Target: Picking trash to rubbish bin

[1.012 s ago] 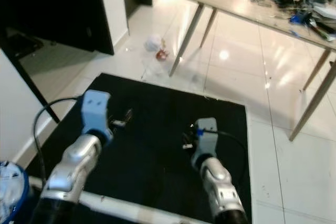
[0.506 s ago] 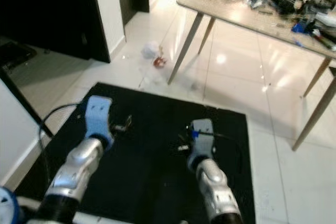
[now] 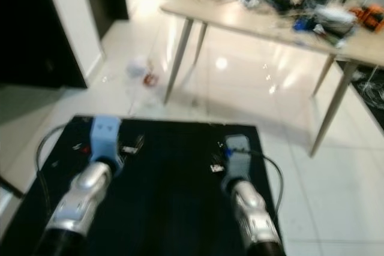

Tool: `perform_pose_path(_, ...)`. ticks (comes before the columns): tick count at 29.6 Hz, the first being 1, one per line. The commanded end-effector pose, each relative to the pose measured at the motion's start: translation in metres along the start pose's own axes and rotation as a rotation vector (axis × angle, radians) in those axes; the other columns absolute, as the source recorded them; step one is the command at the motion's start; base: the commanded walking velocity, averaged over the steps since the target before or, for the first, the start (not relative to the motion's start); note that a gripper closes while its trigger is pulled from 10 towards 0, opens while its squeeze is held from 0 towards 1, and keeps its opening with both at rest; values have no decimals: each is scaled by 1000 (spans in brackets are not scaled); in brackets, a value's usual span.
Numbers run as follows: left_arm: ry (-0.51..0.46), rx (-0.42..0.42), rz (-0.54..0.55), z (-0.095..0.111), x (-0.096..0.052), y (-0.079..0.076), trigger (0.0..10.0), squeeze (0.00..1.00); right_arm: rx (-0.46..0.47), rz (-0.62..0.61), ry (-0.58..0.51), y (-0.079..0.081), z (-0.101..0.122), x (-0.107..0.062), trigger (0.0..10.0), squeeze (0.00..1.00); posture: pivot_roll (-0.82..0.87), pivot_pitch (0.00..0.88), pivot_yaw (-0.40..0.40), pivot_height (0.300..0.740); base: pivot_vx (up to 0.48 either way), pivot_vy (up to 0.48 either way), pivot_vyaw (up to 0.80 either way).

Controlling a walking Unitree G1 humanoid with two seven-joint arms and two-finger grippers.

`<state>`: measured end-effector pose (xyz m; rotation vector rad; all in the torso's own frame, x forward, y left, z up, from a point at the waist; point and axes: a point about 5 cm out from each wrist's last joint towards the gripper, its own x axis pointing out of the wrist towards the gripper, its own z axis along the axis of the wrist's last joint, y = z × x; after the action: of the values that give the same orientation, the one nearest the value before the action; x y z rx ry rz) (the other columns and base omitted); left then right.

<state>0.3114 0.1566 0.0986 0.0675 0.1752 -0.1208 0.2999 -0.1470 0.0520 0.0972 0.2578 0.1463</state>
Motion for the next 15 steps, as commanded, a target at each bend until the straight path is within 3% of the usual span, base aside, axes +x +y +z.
perform_pose_path(1, 4, -12, 12, -6, -3, 4, 10000, 0, -1, 40, 3, 11, -2, 1, 10000, 0, 50, 124, -74, 740, 409, 0, 0)
perform_pose_path(8, 74, -8, 108, -33, -9, 17, 10000, 0, -64, 22, -58, 7, 1, -1, 10000, 0, 40, 121, -75, 740, 403, 0, 0)
perform_pose_path(15, 40, -41, 111, -27, -9, 16, 10000, 0, -98, 4, -129, 2, 11, -2, 10000, 0, 45, 123, -85, 740, 392, 0, 0)
